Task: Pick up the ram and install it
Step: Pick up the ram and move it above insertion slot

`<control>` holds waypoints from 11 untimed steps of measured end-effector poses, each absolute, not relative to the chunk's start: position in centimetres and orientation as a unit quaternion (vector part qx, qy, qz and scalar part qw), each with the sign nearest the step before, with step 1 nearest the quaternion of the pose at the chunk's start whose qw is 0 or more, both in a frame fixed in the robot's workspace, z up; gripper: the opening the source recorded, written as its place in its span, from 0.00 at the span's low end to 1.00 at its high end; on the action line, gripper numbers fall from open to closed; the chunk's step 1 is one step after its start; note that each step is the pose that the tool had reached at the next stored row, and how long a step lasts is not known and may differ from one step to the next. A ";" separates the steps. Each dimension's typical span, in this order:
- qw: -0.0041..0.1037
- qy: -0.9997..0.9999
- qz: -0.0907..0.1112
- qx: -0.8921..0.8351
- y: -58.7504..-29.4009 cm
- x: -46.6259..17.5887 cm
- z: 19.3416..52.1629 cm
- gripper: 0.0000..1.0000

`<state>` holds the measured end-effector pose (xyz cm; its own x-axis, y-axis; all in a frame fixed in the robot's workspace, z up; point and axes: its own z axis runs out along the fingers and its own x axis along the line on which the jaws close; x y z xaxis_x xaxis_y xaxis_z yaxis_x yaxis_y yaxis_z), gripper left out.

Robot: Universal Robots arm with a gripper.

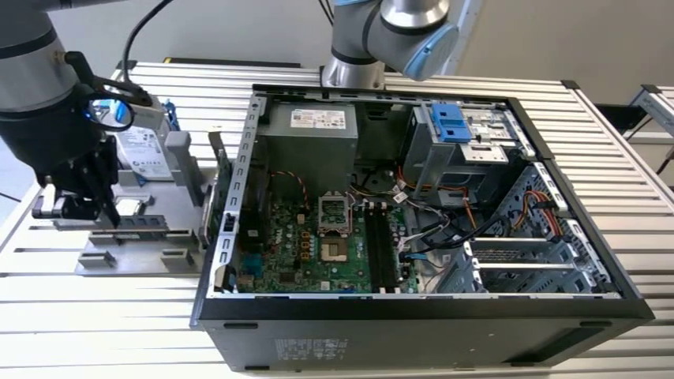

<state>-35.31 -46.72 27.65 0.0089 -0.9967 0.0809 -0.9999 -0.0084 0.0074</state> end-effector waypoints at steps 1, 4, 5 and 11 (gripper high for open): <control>0.031 -0.703 0.026 0.710 -46.7 -35.3 27.7 0.00; 0.031 -0.703 0.026 0.710 -46.7 -35.3 28.0 0.00; 0.031 -0.703 0.026 0.710 -46.7 -35.3 28.1 0.00; 0.031 -0.703 0.026 0.710 -46.7 -35.3 28.6 0.00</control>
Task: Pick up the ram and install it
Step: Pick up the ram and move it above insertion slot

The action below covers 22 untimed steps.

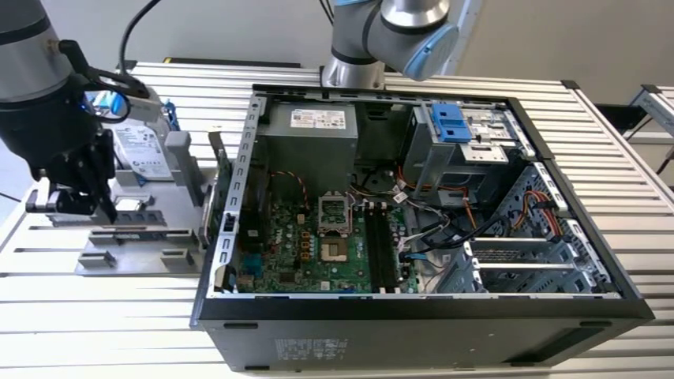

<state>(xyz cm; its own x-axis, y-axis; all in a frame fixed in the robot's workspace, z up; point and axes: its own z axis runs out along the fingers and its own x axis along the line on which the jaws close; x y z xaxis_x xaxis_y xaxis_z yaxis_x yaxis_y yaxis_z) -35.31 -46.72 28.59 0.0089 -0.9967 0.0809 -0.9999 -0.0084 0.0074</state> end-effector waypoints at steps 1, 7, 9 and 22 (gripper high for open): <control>0.031 -0.703 0.026 0.710 -46.7 -35.3 28.7 0.00; 0.031 -0.703 0.026 0.710 -46.7 -35.3 29.2 0.00; 0.031 -0.703 0.026 0.710 -46.7 -35.3 29.3 0.00; 0.031 -0.703 0.026 0.710 -46.7 -35.3 30.4 0.00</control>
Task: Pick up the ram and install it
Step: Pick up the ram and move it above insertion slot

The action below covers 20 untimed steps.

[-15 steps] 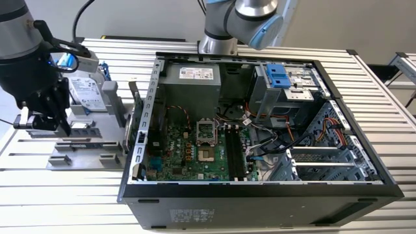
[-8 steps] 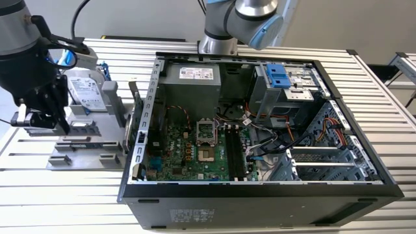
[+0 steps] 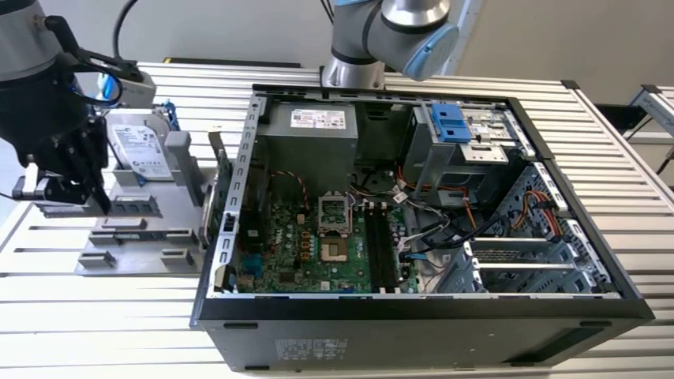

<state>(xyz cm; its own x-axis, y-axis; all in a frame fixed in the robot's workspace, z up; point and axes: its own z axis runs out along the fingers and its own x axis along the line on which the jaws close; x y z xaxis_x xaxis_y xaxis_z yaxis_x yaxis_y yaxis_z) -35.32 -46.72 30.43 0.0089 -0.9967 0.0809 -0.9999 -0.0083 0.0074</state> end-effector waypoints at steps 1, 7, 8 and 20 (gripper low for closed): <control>0.031 -0.703 0.026 0.710 -46.7 -35.3 30.5 0.00; 0.031 -0.703 0.026 0.710 -46.7 -35.3 31.0 0.00; 0.031 -0.703 0.026 0.710 -46.7 -35.3 31.1 0.00; 0.031 -0.703 0.026 0.710 -46.7 -35.3 32.0 0.00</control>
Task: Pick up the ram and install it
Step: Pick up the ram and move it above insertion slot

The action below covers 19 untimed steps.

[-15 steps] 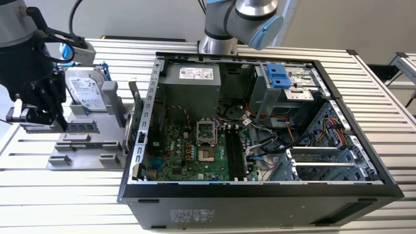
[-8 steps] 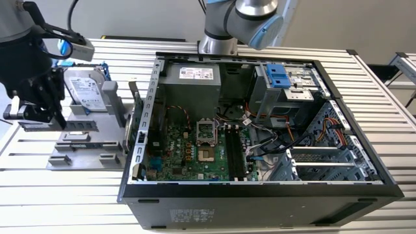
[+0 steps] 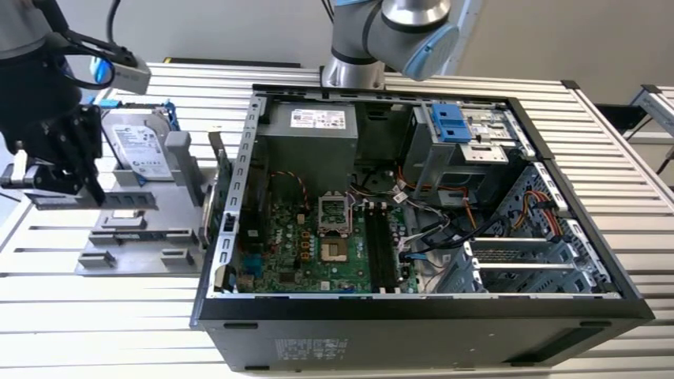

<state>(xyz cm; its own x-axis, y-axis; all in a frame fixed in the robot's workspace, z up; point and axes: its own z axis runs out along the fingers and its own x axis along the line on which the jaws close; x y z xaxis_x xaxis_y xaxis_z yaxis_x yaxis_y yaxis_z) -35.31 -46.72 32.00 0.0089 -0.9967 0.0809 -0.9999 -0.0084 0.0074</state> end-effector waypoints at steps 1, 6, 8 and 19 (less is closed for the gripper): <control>0.031 -0.703 0.026 0.710 -46.7 -35.3 32.1 0.00; 0.031 -0.703 0.026 0.710 -46.7 -35.3 32.5 0.00; 0.031 -0.703 0.026 0.710 -46.7 -35.3 32.7 0.00; 0.031 -0.703 0.026 0.710 -46.7 -35.3 33.6 0.00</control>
